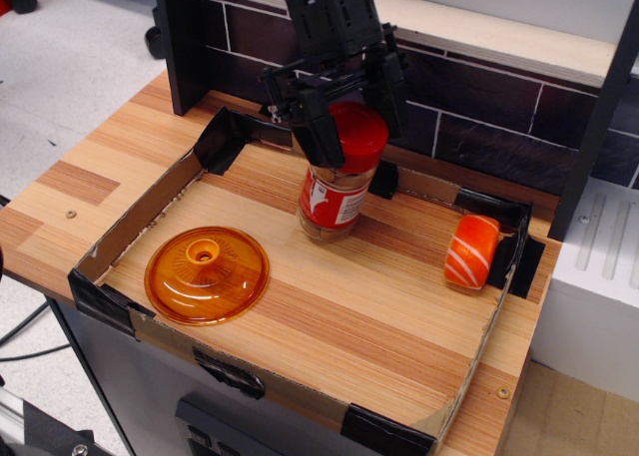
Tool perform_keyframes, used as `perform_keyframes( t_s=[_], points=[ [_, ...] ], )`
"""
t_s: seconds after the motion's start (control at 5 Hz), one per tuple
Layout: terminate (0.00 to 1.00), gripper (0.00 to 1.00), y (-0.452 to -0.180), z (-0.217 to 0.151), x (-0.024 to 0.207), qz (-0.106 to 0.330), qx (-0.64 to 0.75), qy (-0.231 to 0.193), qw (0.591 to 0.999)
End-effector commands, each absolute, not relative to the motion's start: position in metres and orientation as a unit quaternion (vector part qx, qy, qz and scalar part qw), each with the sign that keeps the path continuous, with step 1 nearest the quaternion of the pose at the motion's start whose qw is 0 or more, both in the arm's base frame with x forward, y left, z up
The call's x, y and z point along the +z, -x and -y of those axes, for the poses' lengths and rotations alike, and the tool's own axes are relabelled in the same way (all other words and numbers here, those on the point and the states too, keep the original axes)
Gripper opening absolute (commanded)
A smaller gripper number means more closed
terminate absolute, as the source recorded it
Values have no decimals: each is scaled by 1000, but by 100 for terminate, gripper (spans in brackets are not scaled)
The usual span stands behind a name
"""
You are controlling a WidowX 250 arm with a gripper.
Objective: Upright basil bottle
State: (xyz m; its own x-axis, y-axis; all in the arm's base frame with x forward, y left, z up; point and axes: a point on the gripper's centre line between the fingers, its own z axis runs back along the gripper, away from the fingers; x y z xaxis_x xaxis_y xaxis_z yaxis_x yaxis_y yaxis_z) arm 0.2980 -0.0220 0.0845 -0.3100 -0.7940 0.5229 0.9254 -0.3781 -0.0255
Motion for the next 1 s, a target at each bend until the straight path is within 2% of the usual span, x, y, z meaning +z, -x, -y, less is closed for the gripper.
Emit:
perform_keyframes(
  t_s=[0.0, 0.4, 0.6, 0.8],
  points=[
    [0, 100, -312, 8, 87, 115, -815, 145, 550],
    [0, 100, -309, 3, 96, 63, -812, 38, 580],
    [0, 100, -309, 6, 115, 69, -800, -2, 596],
    [0, 100, -310, 11, 146, 64, -779, -46, 622]
  ],
)
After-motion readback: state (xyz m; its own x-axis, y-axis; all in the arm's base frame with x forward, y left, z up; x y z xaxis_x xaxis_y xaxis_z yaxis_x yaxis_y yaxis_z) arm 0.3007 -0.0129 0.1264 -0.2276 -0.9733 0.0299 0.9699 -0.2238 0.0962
